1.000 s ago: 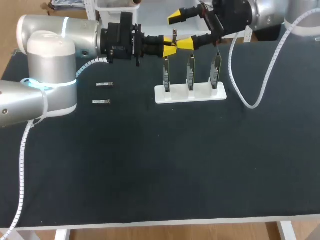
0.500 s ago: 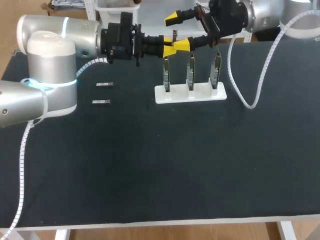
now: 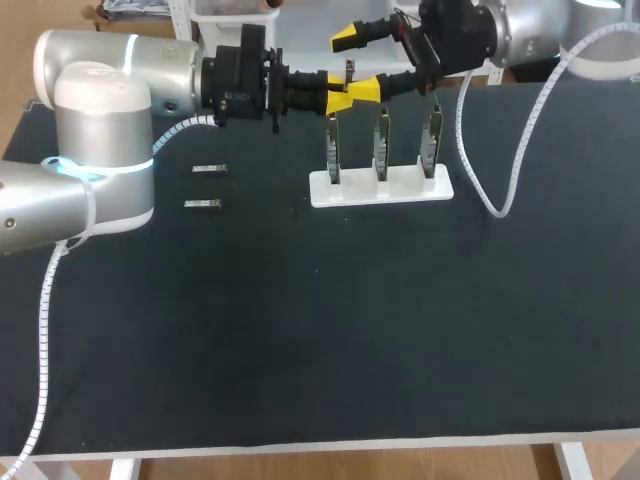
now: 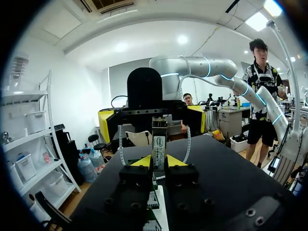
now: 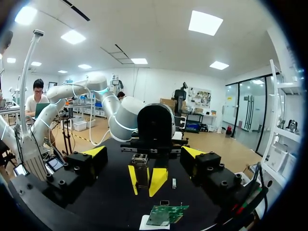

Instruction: Pick up the optical module with the left hand, and insert it into the network port with the right hand.

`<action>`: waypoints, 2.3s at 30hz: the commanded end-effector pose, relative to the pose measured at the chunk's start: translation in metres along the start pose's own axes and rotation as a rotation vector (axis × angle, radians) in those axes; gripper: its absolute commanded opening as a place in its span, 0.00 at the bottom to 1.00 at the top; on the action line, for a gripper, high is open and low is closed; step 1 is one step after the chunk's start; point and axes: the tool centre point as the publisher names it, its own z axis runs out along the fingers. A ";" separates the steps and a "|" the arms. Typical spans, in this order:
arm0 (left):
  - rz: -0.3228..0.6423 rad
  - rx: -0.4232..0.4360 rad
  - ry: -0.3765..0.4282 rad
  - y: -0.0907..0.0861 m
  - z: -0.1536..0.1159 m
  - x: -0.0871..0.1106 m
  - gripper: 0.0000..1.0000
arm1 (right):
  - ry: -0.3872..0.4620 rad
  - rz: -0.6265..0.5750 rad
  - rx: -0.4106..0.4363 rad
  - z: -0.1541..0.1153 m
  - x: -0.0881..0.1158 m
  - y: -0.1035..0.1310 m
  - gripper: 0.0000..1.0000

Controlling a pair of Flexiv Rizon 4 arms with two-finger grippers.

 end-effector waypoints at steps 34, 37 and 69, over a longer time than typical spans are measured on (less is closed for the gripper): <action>0.002 -0.002 0.000 0.000 0.000 0.000 0.00 | -0.007 0.017 -0.020 0.002 0.000 -0.003 1.00; 0.002 -0.002 0.000 0.000 0.000 0.000 0.00 | -0.007 0.017 -0.020 0.002 0.000 -0.003 1.00; 0.002 -0.002 0.000 0.000 0.000 0.000 0.00 | -0.007 0.017 -0.020 0.002 0.000 -0.003 1.00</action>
